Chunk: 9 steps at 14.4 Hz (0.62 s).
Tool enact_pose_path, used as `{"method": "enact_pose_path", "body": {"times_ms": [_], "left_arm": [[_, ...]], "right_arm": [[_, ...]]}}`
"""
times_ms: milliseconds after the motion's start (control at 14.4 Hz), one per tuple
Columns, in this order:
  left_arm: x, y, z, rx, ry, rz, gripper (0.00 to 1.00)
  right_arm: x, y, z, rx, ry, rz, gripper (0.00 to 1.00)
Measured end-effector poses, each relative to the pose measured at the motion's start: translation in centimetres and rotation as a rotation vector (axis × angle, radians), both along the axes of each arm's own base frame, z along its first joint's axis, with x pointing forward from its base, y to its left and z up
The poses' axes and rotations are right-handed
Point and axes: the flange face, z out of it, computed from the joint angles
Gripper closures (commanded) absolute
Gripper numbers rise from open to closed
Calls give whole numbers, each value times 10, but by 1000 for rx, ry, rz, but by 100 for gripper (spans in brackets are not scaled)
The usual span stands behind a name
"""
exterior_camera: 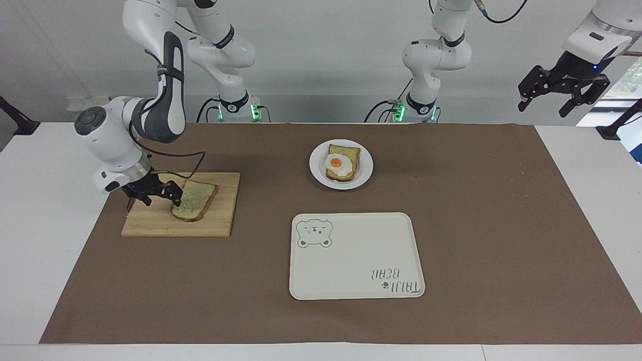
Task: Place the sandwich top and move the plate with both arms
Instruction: 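Reach the right gripper down to the bread slice on the board, then close the right gripper on the bread slice edge and lift it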
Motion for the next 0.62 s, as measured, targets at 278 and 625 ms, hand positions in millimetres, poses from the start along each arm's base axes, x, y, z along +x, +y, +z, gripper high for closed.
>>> {"method": "enact_pose_path", "body": {"times_ms": [278,625], "left_arm": [[0,0,0,0,0,0,0],[0,0,0,0,0,0,0]], "right_arm": [[-1,-1,-27,1,21,-6,0],[-9,-3,-57,-2,35,-15,0]]}}
